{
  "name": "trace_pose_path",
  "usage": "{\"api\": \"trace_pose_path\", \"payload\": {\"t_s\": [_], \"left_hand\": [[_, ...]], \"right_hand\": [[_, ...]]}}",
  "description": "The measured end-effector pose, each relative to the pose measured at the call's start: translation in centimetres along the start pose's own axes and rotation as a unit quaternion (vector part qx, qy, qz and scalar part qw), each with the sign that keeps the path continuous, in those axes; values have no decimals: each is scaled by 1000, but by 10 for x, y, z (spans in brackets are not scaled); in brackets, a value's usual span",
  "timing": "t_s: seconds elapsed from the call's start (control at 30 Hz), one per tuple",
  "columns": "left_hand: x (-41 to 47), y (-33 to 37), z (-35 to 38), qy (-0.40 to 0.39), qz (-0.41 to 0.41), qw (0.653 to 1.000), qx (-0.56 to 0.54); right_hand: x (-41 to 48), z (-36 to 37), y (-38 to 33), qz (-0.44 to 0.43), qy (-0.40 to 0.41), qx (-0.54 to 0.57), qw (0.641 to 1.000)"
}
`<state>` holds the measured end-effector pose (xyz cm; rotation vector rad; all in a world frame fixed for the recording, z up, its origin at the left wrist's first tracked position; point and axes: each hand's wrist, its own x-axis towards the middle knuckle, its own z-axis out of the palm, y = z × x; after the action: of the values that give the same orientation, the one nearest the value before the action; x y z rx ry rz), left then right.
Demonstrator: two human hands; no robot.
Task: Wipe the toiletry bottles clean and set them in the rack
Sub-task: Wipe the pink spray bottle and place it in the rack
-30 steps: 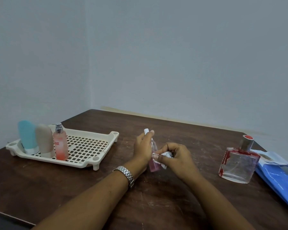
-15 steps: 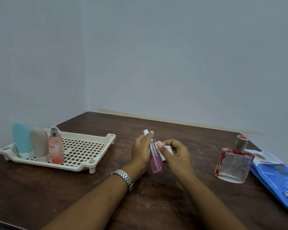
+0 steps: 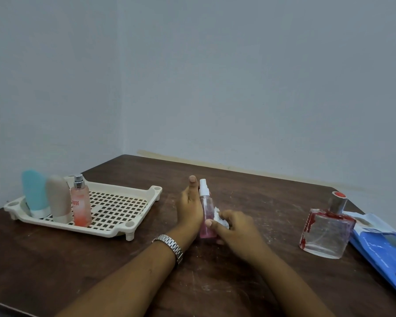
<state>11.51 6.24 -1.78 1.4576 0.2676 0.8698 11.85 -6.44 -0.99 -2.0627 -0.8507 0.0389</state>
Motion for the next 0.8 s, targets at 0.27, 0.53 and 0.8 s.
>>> {"api": "trace_pose_path", "payload": {"t_s": [0.27,0.53,0.8], "left_hand": [[4,-1,-5,-98,151,983,40],[7,-6,2,-199,197,958,70],[4,-1,-3,-310,101,938,121]], "right_hand": [[6,-18,6,-30,118,13,992],[9,-22,1,-102,243,132,956],[2,-32,-7,-83,33,229,969]]}}
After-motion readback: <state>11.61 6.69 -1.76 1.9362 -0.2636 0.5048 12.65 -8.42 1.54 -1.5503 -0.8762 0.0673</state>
